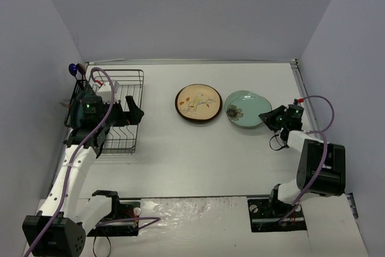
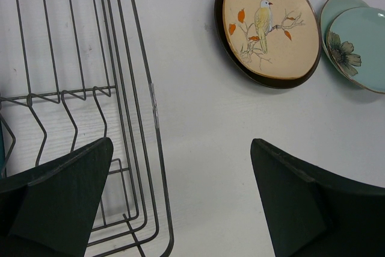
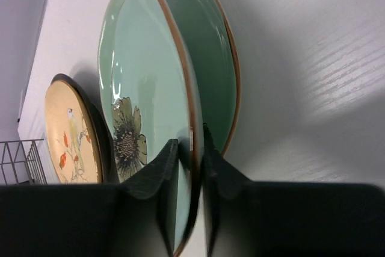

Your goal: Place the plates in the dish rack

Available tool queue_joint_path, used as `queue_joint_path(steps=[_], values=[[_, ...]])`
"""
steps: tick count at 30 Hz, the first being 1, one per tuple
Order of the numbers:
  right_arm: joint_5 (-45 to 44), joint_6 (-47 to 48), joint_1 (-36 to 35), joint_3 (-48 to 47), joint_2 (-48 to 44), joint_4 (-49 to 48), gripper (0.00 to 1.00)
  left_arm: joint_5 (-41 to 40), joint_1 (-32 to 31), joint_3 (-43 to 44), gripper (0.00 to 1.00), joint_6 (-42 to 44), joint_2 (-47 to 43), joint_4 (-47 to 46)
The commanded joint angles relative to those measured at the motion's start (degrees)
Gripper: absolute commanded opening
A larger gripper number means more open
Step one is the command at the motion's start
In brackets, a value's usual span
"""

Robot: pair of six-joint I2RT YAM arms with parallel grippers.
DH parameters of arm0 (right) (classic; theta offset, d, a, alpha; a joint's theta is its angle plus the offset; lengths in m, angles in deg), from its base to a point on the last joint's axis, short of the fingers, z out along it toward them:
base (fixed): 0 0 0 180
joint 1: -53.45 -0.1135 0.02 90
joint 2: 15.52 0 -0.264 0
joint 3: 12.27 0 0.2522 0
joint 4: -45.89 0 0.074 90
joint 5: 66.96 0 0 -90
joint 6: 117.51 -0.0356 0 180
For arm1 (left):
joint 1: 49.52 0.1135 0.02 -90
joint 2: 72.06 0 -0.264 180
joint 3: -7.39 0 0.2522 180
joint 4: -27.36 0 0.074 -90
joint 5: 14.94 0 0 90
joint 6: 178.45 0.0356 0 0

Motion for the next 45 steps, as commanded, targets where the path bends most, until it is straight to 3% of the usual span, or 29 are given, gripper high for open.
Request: queue_joint_path(steps=[1,7,13,18,22,31,40,43,45], values=[[0.28,1.33,0.10,-0.14,-3.13,-0.46,0.01,0.16,0.35,2.23,0.97,0.26,0.15,-2.70],[3.78,0.16,0.29,-1.15,-8.93,1.45,0.00,0.97,0.07,2.32,0.97,-2.01,0.25,-3.40],[13.01,-4.22,0.27,-2.06,-14.88,-3.29,0.00,1.98,-1.75,2.91,0.97,-12.33,0.08,-4.68],[21.23,-10.45,-0.19,-2.04,-18.37,-11.50,0.00,2.79,-5.86,4.78,0.97,-20.82,0.45,-8.13],[25.78,-20.89,-2.68,-0.46,-19.67,-25.14,0.00,2.00,-11.93,6.33,0.97,-26.50,2.33,-13.86],[23.29,-28.31,-15.92,1.21,-18.47,-41.88,0.00,-2.52,-26.01,13.07,0.97,-27.99,12.92,-23.37],[22.49,-29.66,-22.28,0.84,-16.31,-46.56,0.00,-4.79,-30.11,15.43,0.97,-28.58,18.45,-25.67],[22.05,-29.38,-22.91,1.28,-15.87,-47.12,0.00,-4.57,-30.90,15.50,0.91,-29.00,18.71,-26.29],[22.09,-29.33,-23.31,1.52,-15.46,-47.51,0.00,-4.08,-31.06,15.20,0.80,-29.38,18.44,-26.75]])
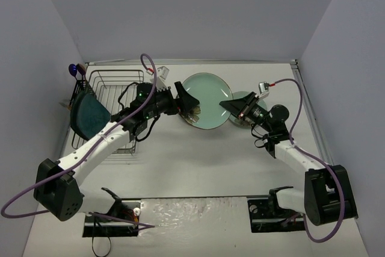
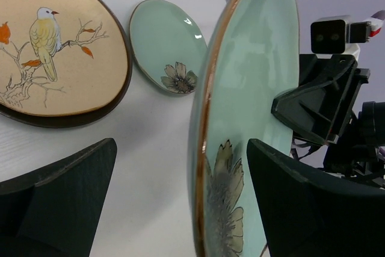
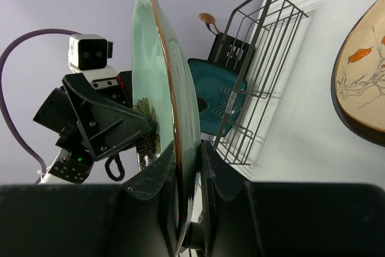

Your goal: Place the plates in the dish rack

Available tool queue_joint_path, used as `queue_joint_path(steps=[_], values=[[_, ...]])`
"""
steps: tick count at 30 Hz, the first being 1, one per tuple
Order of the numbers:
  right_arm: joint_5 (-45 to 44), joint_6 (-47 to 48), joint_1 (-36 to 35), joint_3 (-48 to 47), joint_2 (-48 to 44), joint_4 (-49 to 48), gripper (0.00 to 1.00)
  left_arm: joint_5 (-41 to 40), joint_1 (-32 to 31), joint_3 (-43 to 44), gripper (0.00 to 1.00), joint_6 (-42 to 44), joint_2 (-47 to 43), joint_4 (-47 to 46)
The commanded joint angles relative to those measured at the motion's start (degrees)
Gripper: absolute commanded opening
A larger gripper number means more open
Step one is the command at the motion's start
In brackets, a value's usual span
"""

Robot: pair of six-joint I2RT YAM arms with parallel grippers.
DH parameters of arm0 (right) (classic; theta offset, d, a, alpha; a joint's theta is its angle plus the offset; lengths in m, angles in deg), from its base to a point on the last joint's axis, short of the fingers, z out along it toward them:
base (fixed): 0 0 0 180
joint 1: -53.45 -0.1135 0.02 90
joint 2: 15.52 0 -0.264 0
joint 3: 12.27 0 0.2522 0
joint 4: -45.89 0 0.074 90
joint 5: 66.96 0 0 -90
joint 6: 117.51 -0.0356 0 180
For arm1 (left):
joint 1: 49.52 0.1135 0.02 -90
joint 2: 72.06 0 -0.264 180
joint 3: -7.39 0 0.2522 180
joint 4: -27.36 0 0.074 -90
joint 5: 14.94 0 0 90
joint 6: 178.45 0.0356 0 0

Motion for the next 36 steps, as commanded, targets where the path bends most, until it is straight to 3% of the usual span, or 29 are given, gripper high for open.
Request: queue_joint_path(steps=[1,4,11,14,16,17,20,23,26,31,33,36], values=[[-0.45,-2.71,-1.15,-1.69,-0.48,-14.33,0.00,-0.14,-0.79,3.55,0.72,-1.54,-1.70,-6.99],[-0.38,-2.25,-1.62,-1.41,0.25,-14.87,0.00,0.00,-0.91,2.40,0.53,-2.32,-3.00,-7.99],[0.05,-2.85,-2.14,-0.80,1.98,-17.70,0.00,1.61,-0.82,1.76,0.21,-2.57,-4.50,-8.17],[0.22,-2.53,-2.15,-0.71,2.51,-18.05,0.00,3.00,-0.91,1.70,0.01,-2.67,-4.57,-8.19],[0.17,-1.66,-2.24,-0.59,2.73,-16.64,0.02,3.34,-0.82,1.71,0.00,-2.37,-5.08,-8.03],[0.26,-0.28,-2.24,-0.43,2.78,-15.81,0.09,3.28,-0.82,1.81,0.00,-1.75,-5.37,-7.62],[0.50,3.92,-2.24,-0.20,2.27,-10.41,0.38,1.94,-0.82,2.77,0.00,1.02,-7.29,-4.02],[0.14,9.73,-2.17,-0.93,1.32,-2.65,0.78,-0.95,-0.73,5.18,0.00,5.18,-9.32,1.00],[-0.77,15.91,-1.90,-2.98,-0.53,4.72,0.97,-5.22,-0.48,8.97,0.00,10.33,-11.34,9.33],[-8.50,29.57,-1.26,-9.18,-4.42,29.99,1.00,-16.37,-0.03,15.71,0.00,21.74,-14.10,22.48],[-11.09,34.36,-0.74,-11.15,-5.31,37.19,1.00,-24.66,0.07,18.15,0.00,25.62,-15.31,28.95],[-11.92,34.95,0.41,-10.73,-7.47,38.22,1.00,-34.08,1.27,22.04,0.00,34.34,-16.28,35.94]])
